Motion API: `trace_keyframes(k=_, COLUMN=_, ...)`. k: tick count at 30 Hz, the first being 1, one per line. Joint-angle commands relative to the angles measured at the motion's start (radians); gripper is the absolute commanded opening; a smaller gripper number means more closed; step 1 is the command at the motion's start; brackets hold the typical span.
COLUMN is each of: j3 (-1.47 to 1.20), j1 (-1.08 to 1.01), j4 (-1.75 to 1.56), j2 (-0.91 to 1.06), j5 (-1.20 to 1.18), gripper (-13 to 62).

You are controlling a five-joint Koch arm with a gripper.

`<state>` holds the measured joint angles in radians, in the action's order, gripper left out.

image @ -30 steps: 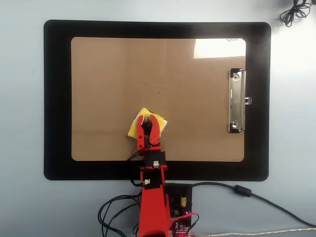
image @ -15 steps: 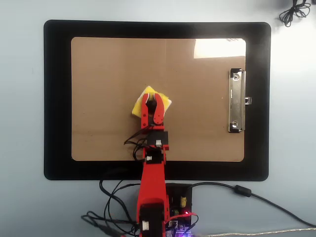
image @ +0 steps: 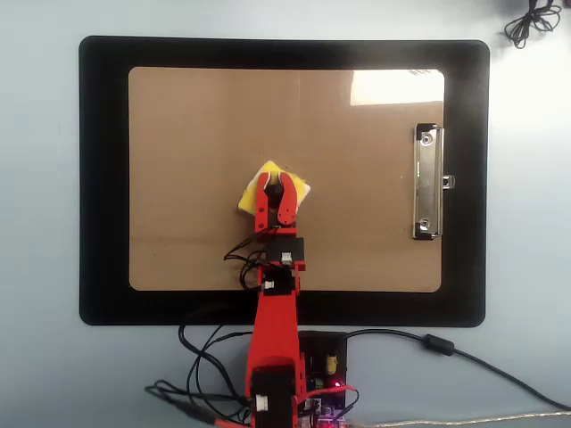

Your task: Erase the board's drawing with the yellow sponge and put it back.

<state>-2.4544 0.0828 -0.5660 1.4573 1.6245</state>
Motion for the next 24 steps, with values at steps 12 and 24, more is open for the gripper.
trace_keyframes(k=12, j3=-0.405, j1=0.023, j4=-0.02, j2=0.44, j5=0.015, gripper=-8.2)
trace_keyframes(k=24, j3=-0.064, j1=0.04, j4=-0.035, j2=0.057, j5=0.018, gripper=-8.1)
